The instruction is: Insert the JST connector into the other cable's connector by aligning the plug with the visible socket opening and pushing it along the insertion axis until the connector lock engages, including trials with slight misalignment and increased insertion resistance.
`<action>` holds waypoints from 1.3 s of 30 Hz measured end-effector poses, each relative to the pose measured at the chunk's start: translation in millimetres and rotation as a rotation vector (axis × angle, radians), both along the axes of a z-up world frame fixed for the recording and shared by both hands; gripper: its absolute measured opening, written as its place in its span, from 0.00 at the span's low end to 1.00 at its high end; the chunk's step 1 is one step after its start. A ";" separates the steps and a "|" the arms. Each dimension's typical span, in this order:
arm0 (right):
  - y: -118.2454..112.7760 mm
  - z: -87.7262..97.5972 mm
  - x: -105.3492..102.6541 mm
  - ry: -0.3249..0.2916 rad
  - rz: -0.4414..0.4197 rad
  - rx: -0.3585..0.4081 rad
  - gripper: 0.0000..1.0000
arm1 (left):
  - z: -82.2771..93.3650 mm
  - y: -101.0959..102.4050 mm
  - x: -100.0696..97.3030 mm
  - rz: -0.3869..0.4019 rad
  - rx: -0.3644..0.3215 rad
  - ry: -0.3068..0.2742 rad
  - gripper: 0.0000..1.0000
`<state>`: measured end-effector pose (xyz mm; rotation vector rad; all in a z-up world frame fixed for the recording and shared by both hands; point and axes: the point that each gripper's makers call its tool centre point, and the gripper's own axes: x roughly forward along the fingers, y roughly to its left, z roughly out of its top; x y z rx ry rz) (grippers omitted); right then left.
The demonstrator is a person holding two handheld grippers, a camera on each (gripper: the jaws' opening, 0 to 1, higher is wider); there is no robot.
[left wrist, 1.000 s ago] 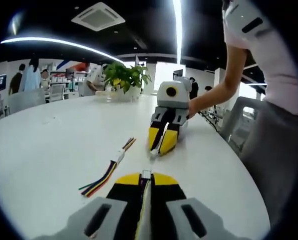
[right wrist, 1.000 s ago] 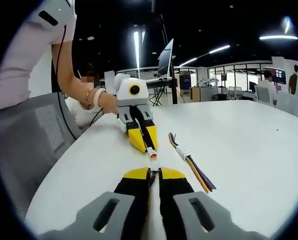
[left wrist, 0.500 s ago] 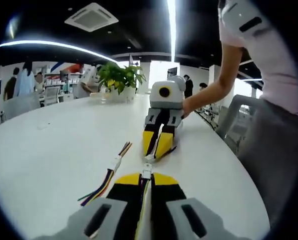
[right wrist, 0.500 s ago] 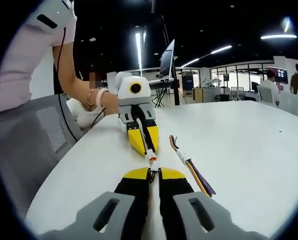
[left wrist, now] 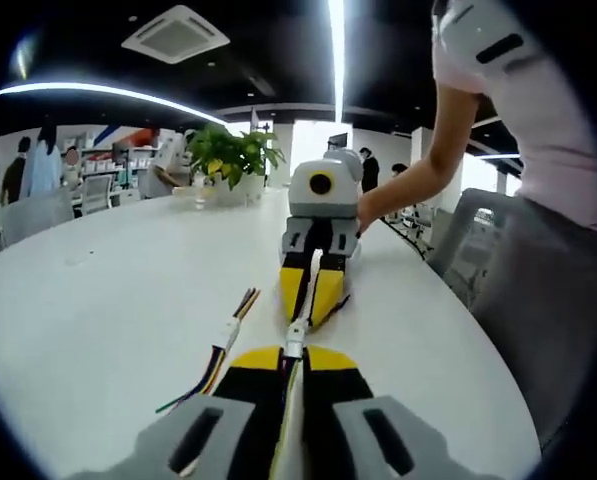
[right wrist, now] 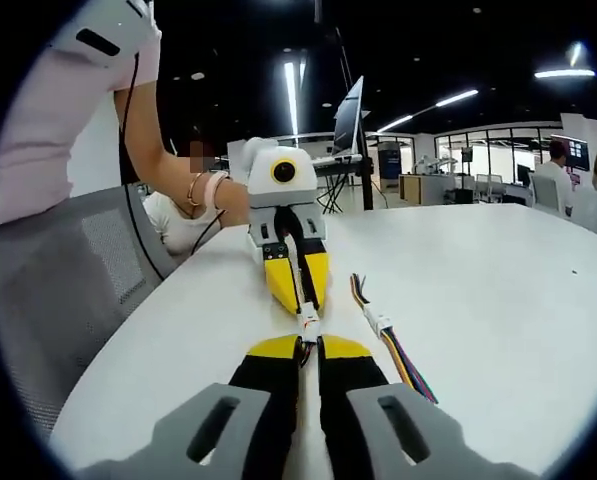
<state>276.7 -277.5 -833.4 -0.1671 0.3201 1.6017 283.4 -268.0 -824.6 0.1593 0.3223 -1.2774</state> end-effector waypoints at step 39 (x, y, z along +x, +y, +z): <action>0.6 -1.7 -21.2 0.039 0.158 -0.057 0.03 | -7.9 0.4 -10.1 -0.173 0.073 -0.022 0.00</action>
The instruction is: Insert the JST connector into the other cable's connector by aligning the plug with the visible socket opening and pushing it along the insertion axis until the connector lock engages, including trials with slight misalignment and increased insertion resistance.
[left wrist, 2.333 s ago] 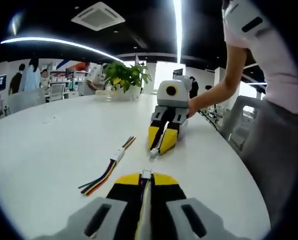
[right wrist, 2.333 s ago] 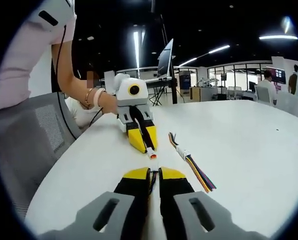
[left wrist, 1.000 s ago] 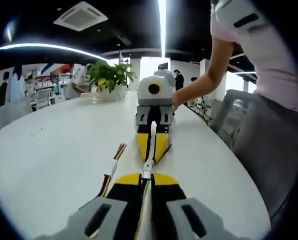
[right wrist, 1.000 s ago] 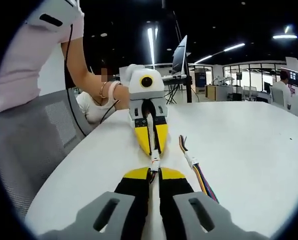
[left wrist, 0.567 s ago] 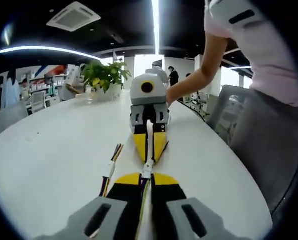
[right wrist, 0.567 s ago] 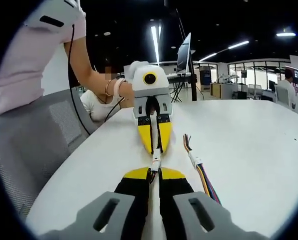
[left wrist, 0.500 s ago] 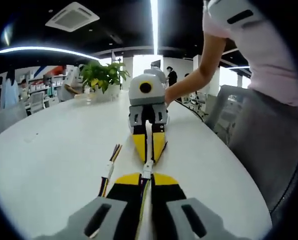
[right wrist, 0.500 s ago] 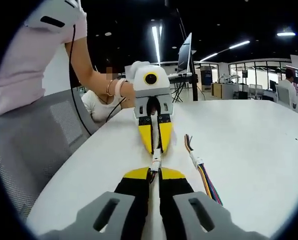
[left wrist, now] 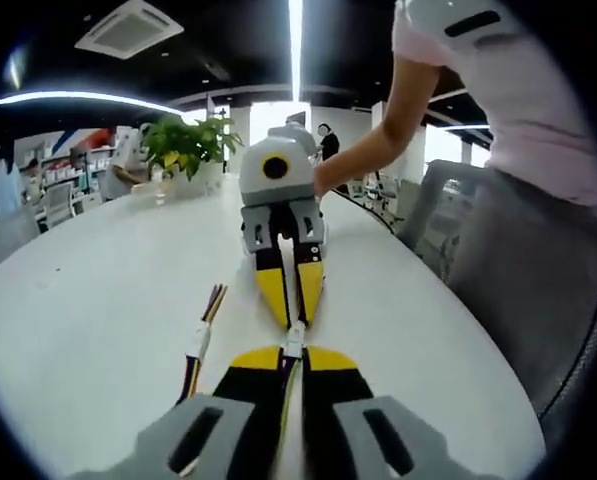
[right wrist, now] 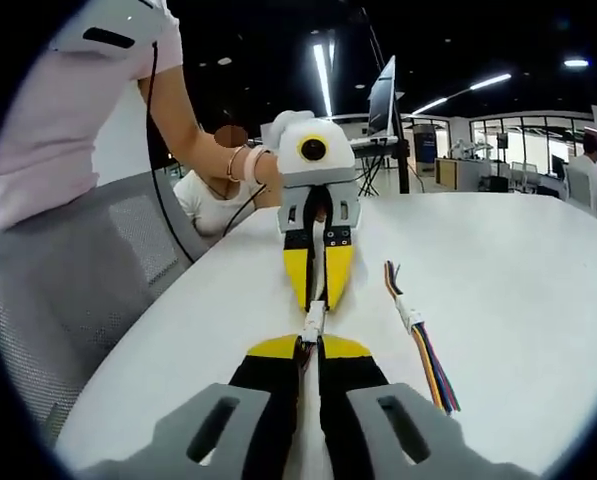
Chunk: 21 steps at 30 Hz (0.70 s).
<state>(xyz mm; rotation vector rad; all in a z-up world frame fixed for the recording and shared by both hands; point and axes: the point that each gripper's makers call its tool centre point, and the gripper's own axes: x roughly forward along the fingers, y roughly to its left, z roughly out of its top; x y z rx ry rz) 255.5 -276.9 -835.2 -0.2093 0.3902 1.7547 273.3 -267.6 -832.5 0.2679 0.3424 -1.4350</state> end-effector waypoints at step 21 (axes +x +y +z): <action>0.0 4.1 3.2 0.020 -0.023 0.030 0.03 | 2.1 -3.1 2.5 0.046 -0.048 0.033 0.00</action>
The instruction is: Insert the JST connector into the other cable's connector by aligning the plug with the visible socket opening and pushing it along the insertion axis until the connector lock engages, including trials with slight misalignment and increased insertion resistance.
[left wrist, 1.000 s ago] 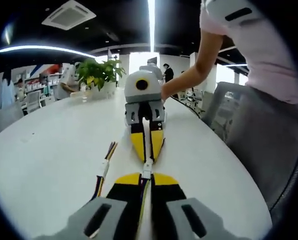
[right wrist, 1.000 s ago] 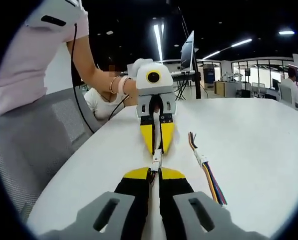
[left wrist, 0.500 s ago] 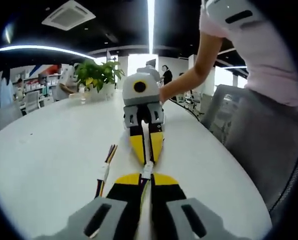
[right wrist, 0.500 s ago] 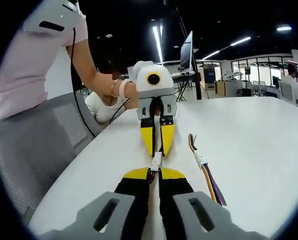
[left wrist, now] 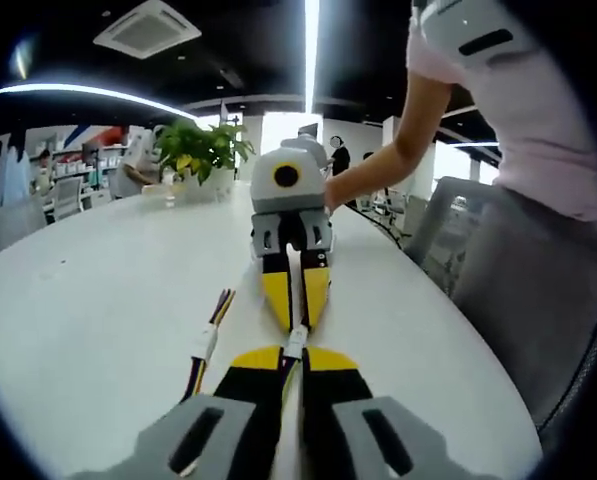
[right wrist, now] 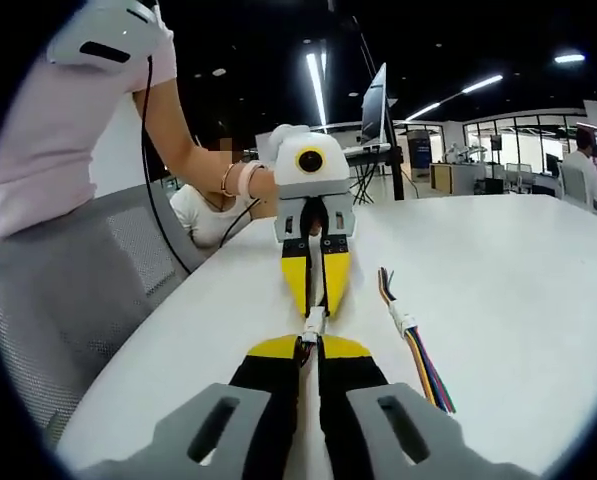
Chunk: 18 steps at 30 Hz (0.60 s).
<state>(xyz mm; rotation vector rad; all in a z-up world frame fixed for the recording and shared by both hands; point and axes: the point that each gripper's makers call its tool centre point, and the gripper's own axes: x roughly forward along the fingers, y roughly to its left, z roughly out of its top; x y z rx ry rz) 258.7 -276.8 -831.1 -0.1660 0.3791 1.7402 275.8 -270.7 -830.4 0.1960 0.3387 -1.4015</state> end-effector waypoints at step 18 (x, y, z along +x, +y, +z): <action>2.6 -9.5 8.2 -0.017 0.000 0.007 0.03 | -8.1 1.5 8.0 0.031 0.006 0.004 0.00</action>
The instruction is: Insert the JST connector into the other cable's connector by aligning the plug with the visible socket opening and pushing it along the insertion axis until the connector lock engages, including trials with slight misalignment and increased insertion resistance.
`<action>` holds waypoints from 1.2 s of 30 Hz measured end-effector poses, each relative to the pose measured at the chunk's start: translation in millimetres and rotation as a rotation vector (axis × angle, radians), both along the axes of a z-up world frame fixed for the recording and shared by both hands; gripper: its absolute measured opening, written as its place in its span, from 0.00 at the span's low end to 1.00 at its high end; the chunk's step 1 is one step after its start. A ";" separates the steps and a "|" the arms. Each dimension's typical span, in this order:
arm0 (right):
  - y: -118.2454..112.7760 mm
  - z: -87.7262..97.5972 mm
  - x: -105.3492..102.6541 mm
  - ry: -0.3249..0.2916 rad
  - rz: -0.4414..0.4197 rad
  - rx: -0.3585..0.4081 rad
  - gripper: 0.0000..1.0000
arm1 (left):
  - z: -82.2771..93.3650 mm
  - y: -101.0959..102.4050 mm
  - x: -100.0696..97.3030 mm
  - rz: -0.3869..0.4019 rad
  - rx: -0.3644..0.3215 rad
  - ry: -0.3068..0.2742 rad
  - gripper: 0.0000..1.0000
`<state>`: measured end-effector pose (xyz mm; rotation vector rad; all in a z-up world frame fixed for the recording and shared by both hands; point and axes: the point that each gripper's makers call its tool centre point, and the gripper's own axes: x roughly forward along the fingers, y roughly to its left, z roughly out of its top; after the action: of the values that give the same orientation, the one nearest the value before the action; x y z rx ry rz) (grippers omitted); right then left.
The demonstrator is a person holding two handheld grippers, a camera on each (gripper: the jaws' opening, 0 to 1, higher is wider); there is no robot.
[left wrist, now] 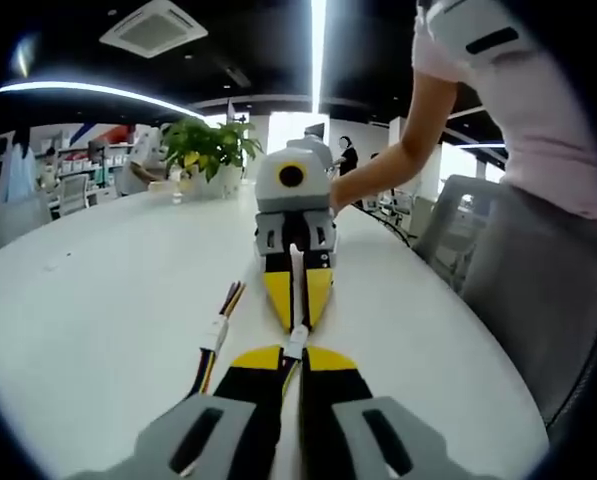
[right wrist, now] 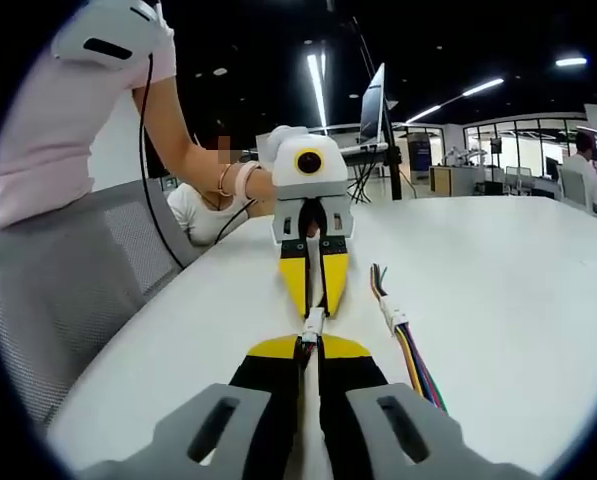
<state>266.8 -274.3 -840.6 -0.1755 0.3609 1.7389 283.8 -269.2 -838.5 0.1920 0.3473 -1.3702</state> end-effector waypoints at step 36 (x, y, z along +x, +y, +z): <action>6.4 -5.8 18.8 -0.004 -0.083 0.033 0.05 | -0.1 -0.4 6.9 0.130 -0.038 0.036 0.00</action>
<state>285.6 -267.9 -846.4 -0.1385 0.3319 1.6618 290.7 -269.6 -838.6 0.1111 0.3572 -1.2521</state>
